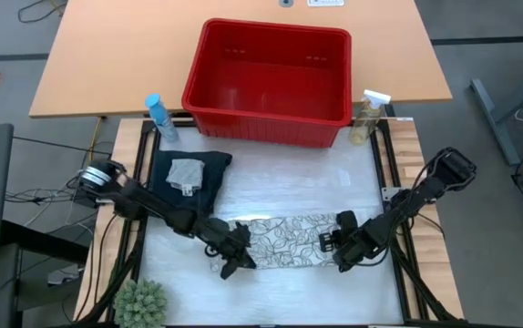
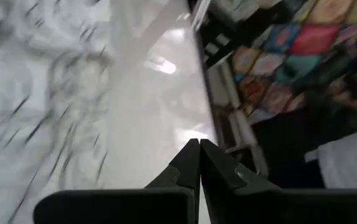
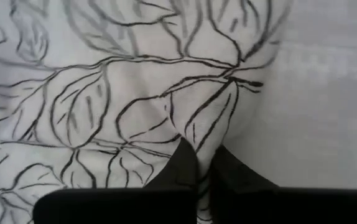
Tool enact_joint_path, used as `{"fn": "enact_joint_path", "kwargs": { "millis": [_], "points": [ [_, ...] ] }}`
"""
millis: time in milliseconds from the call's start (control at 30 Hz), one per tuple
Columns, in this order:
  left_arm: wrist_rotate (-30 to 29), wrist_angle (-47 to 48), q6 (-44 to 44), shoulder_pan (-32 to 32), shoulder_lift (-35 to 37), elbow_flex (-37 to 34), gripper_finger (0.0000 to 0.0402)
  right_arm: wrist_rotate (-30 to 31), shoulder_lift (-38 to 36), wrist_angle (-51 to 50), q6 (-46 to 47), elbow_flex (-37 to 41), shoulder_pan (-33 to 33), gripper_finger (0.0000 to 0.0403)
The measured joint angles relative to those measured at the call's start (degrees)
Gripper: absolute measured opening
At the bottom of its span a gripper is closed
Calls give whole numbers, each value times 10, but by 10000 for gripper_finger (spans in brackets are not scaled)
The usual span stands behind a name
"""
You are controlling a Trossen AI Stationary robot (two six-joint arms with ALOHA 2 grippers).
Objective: Fold Laundry from Bin
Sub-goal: Fold the white patterned shirt
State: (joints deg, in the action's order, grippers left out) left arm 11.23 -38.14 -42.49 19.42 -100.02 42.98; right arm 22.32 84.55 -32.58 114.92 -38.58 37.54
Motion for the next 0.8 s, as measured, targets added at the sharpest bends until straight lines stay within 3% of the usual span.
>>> {"fn": "enact_joint_path", "kwargs": {
  "millis": [167,267,533,667,800],
  "points": [
    [-4,181,31,-6,77,0,0,-13,0,-111,28,-57,18,34],
    [-6,238,41,0,103,0,0,-12,0,-187,48,-98,35,34],
    [-28,268,44,17,110,0,0,-5,-1,-344,61,-220,61,34],
    [-47,282,65,18,109,0,0,15,-2,-363,54,-259,60,34],
    [-74,354,83,18,109,0,0,32,-2,-357,20,-286,44,34]
  ]
}}
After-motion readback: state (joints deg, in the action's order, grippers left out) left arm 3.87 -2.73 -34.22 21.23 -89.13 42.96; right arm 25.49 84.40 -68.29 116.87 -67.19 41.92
